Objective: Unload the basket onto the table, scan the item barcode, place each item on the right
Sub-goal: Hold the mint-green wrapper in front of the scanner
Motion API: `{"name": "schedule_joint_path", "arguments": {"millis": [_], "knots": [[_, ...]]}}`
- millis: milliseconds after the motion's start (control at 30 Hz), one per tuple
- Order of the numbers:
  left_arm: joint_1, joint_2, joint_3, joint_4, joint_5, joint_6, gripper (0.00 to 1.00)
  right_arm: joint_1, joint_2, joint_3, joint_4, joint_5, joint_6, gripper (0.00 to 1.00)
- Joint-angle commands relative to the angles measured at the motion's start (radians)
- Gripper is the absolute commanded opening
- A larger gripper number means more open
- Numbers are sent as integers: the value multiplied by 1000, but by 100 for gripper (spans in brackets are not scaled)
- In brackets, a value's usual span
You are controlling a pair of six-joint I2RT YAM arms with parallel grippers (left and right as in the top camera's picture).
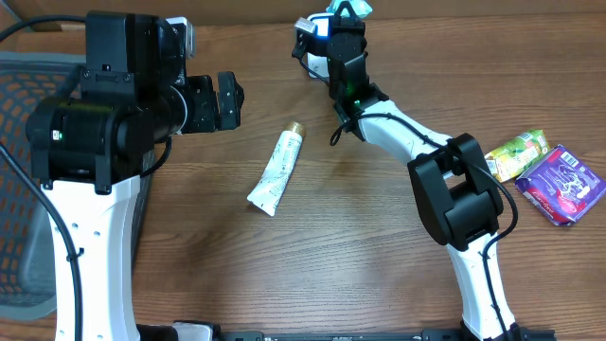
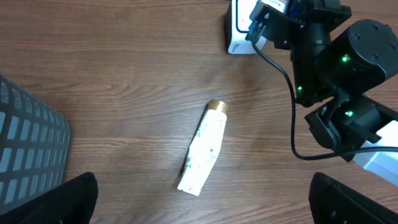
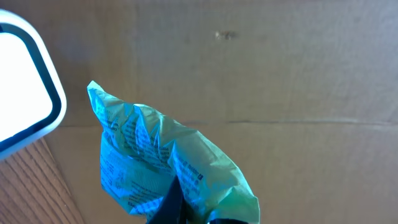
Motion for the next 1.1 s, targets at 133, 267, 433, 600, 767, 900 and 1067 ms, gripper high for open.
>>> {"name": "schedule_joint_path", "arguments": {"millis": [133,267,433,600,767,900,1067], "knots": [[-1,6,9,0,-3,19,99,24,0,22,16,-8,-1,4],[-1,6,9,1,-3,19,99,31,20,22,33,-6,-2,4],[-1,6,9,1,-3,19,99,30,29,22,41,-7,-1,4],[-1,8,9,1,-3,19,99,30,29,22,44,-28,-1,4],[-1,8,9,1,-3,19,100,10,40,22,81,-95,-5,4],[-1,8,9,1,-3,19,99,-11,40,22,81,-124,-4,4],[-1,8,9,1,-3,19,100,-16,40,22,81,-124,-4,4]]}}
